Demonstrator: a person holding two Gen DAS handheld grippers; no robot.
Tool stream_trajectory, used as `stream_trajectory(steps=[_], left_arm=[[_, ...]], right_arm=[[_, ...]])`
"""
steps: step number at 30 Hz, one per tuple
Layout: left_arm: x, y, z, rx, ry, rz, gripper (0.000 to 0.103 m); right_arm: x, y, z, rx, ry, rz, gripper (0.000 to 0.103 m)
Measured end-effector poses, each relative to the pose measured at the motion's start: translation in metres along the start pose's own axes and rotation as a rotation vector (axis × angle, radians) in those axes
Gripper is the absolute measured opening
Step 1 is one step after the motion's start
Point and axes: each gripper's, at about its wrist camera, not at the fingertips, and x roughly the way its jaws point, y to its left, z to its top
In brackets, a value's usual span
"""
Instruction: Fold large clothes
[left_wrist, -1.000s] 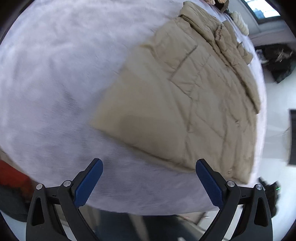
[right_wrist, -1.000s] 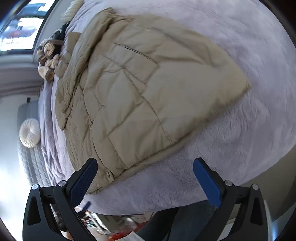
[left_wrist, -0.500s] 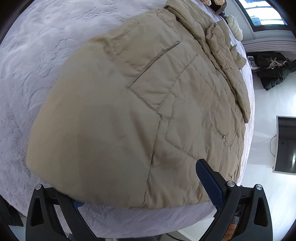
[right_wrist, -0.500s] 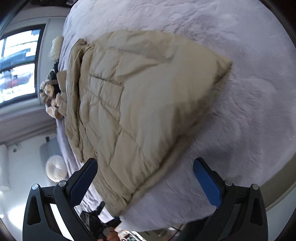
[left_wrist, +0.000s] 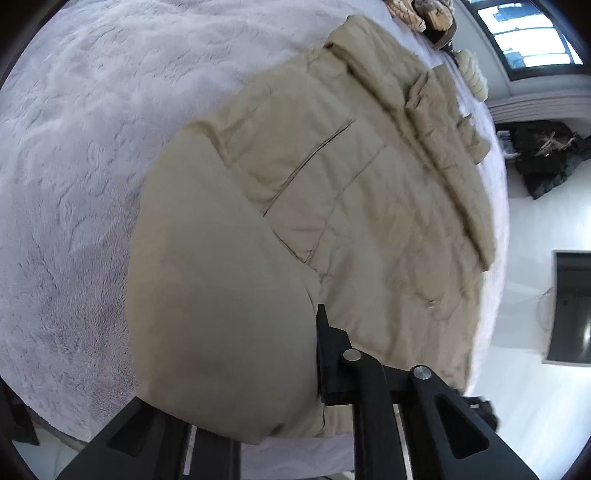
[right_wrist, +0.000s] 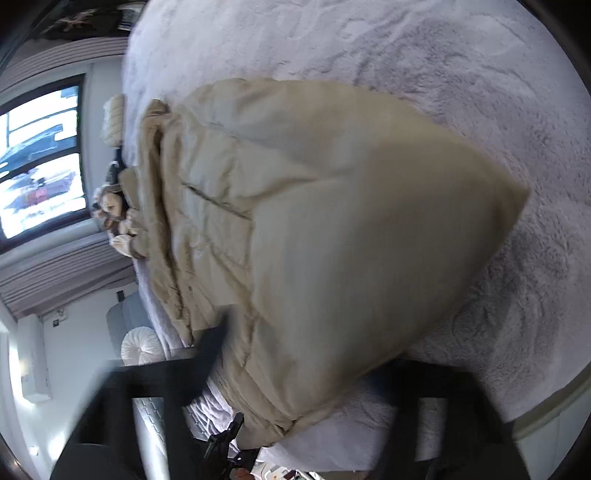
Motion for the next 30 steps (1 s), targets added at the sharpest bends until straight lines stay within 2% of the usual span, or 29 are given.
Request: stream_trajectory(steps=[3,6,13,18,21,24,26,30], left_arm=[[-0.018,-0.005,0.009,-0.021,-0.010,-0.085,0.015],[-0.037,-0.018,0.022,-0.013,-0.032,-0.147,0.015],[-0.072,-0.085,0.067,0.104,-0.126,-0.189,0.015],[-0.088,-0.133,0.114,0.123,-0.230,-0.214,0.015],[-0.082,-0.149,0.142,0.126,-0.255,-0.202,0.015],[-0.063,-0.157,0.178,0.121,-0.245,-0.173,0.015],[-0.044,-0.159,0.203,0.109,-0.224,-0.155,0.015],[-0.002,-0.162,0.239,0.136,-0.171,-0.101,0.015]], right_arm=[[-0.001,0.016,0.008,-0.044,0.028,0.015,0.013],[-0.007,0.042,0.015,-0.114,0.052,0.050,0.011],[-0.016,0.121,0.040,-0.258,0.091,0.141,0.011],[-0.008,0.193,0.069,-0.358,0.108,0.196,0.011],[0.006,0.240,0.088,-0.422,0.124,0.213,0.011],[0.031,0.280,0.107,-0.458,0.129,0.195,0.011],[0.053,0.298,0.121,-0.479,0.119,0.163,0.011],[0.092,0.310,0.152,-0.410,0.086,0.125,0.011]])
